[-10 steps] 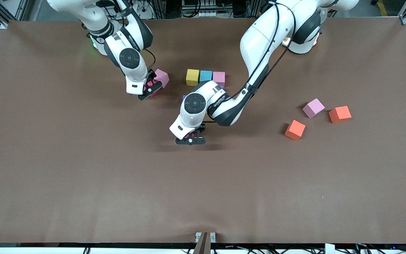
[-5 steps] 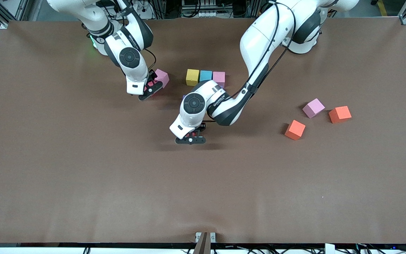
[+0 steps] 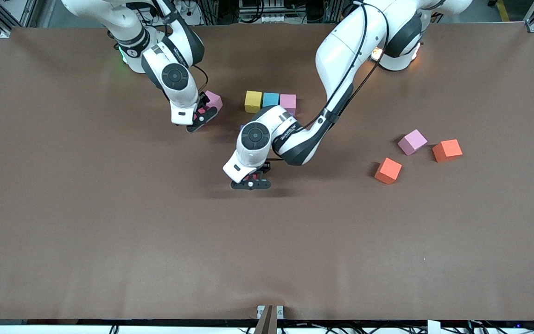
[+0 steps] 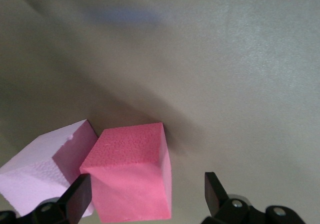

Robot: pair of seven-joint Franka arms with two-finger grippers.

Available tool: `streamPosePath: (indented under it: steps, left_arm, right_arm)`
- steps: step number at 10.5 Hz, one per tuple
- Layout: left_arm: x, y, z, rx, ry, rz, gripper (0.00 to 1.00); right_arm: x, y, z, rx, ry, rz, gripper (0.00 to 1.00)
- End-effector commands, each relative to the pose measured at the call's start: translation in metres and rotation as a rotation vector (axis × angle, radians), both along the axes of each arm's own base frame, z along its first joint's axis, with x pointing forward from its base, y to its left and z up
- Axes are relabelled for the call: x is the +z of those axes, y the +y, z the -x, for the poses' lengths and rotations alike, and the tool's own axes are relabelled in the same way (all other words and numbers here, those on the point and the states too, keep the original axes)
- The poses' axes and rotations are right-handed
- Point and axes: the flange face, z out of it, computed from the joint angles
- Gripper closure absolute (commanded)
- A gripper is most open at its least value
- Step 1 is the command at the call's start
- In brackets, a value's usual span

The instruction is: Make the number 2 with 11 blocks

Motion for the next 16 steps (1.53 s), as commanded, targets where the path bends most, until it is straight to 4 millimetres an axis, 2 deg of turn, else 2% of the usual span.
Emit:
streamPosePath:
  steps: [1, 5, 10, 12, 16]
  left_arm:
    - [-0.004, -0.004, 0.002, 0.0, -0.013, 0.014, 1.0]
    - [-0.011, -0.011, 0.01, -0.007, -0.022, 0.024, 1.0]
    - [-0.014, -0.01, 0.013, -0.017, -0.017, 0.011, 1.0]
    - [-0.012, -0.008, 0.011, -0.014, -0.017, 0.009, 0.96]
    - [-0.015, 0.001, 0.008, -0.046, -0.016, -0.055, 0.96]
  right_arm:
    - [-0.001, 0.005, 0.003, -0.031, -0.013, 0.007, 0.0]
    - [-0.001, 0.007, 0.006, -0.033, -0.006, 0.014, 0.0]
    - [0.0, 0.013, 0.012, -0.053, -0.009, 0.022, 0.0]
    - [0.001, 0.017, 0.019, -0.073, 0.004, 0.048, 0.0]
    - [0.002, 0.018, 0.021, -0.071, 0.006, 0.051, 0.0]
